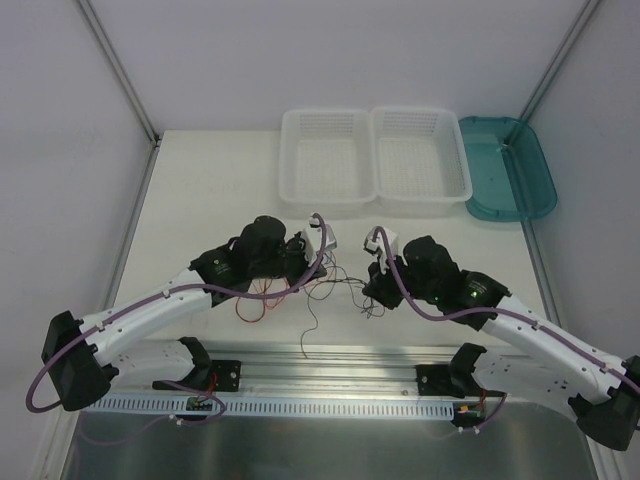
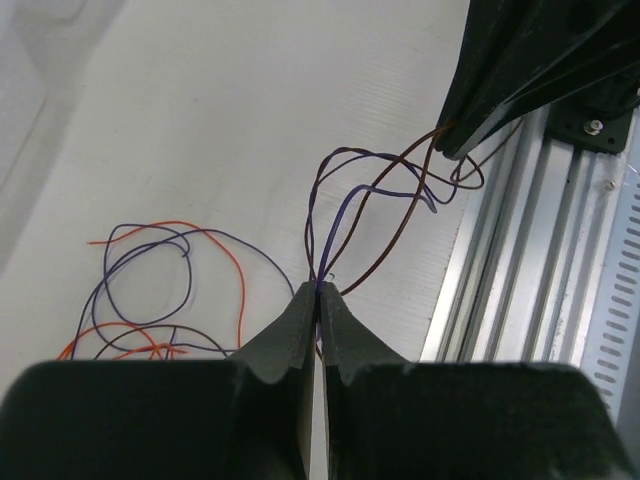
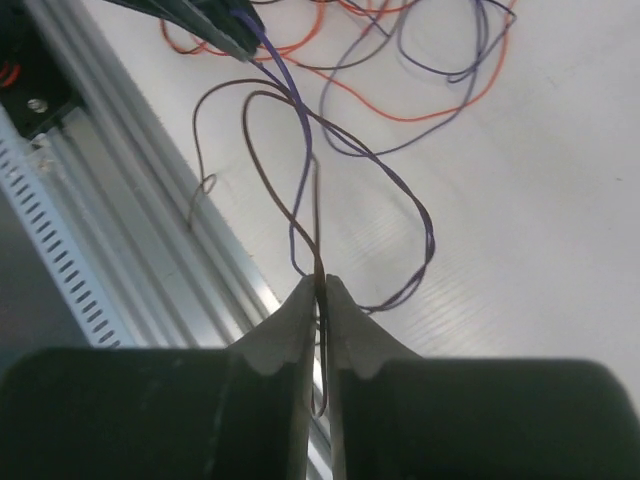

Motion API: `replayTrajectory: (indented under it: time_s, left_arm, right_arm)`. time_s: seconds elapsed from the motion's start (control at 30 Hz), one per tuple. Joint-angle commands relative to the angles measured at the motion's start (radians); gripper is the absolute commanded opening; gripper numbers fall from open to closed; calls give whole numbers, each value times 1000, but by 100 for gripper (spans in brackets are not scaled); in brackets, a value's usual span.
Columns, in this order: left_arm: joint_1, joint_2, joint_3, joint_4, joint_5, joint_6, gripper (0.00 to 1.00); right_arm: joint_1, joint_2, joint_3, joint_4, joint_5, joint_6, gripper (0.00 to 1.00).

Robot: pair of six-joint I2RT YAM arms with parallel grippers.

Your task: Untangle the cables

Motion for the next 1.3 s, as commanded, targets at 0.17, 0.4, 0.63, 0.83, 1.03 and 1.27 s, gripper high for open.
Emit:
replayTrajectory:
  time_s: [0.17,0.4,0.63,0.83,1.03,1.27]
  left_arm:
    - [40,-2,27,-54,-440,-229,0]
    - [162,-72,2,-108,-474,-380,0]
    - [259,-218,16,-224,-552,-439,0]
    - [281,-283,79,-284,-521,-388,0]
    - [277,-237,114,-283,-228,-375,0]
    - [277,-221,114,-284,-198,-395,0]
  right_arm:
    - [-2,-12,30,-65,440,98,6]
    - [-92,-57,10,-174,620,230,1]
    - [-247,-167,-1,-267,729,342,12]
    - [-330,-135,28,-317,674,344,29]
    - [-325,-94,17,-221,454,298,13]
    - [-325,-19,53,-260,378,276,70]
